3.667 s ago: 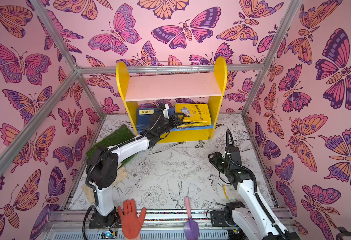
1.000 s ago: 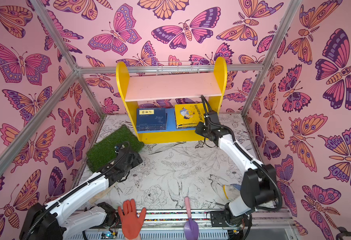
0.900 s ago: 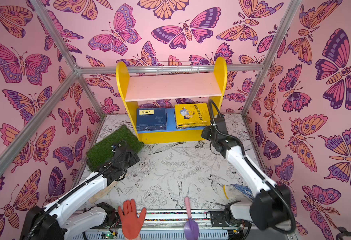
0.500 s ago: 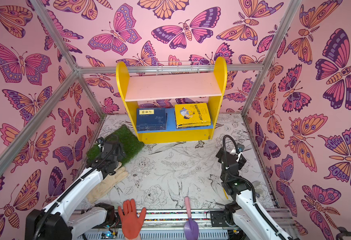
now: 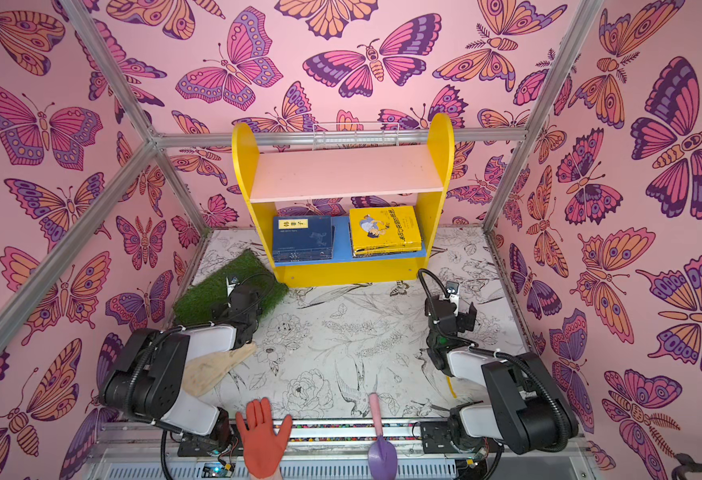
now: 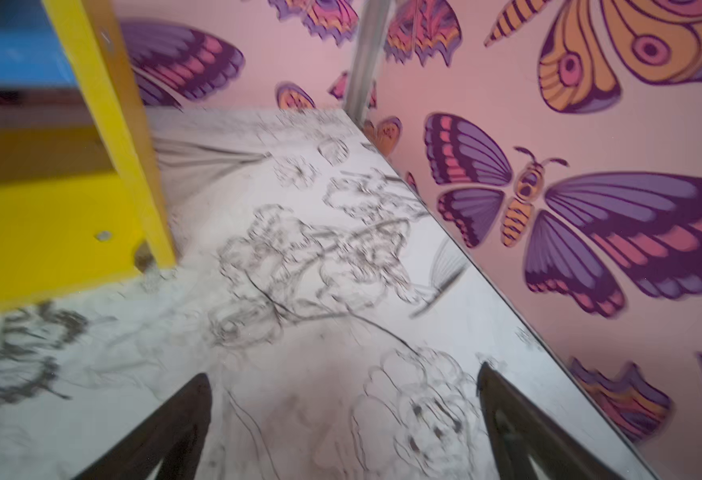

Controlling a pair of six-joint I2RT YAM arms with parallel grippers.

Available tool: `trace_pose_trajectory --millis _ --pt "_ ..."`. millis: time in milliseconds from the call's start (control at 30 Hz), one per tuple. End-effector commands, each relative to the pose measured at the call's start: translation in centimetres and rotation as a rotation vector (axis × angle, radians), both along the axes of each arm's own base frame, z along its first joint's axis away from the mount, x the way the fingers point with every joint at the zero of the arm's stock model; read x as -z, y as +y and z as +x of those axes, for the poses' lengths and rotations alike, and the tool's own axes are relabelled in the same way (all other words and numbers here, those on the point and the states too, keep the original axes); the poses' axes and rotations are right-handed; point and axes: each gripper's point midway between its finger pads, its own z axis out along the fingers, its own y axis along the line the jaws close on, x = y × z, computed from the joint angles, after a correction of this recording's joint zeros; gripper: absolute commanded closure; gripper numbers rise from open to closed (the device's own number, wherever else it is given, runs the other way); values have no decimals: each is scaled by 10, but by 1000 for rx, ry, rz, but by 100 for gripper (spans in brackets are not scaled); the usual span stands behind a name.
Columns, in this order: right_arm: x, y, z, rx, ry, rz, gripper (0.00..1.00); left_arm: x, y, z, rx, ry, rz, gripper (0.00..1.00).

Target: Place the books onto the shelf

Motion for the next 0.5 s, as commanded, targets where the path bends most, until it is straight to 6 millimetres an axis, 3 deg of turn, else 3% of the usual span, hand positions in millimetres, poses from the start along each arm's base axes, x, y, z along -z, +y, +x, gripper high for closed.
trace_pose_trajectory --millis 0,67,133,200,333,400,433,467 --pt "1 6 17 -198 -133 106 1 -28 2 19 96 -127 61 2" --pt "17 6 26 -238 -85 139 1 -29 6 13 89 -129 61 2" --pt "14 14 32 -295 10 171 1 -34 8 10 83 -182 57 2" --pt "15 23 45 -352 -7 168 0 -34 13 7 69 -179 58 2" --pt "18 16 44 -314 38 182 0 -30 45 -3 -11 -158 66 2" --pt "18 16 44 -313 33 180 0 -20 52 -12 -32 -168 67 2" --pt "18 16 43 -312 37 182 0 -24 55 -11 -41 -230 67 2" --pt "19 16 44 -314 42 182 0 -23 57 -12 -44 -184 68 2"
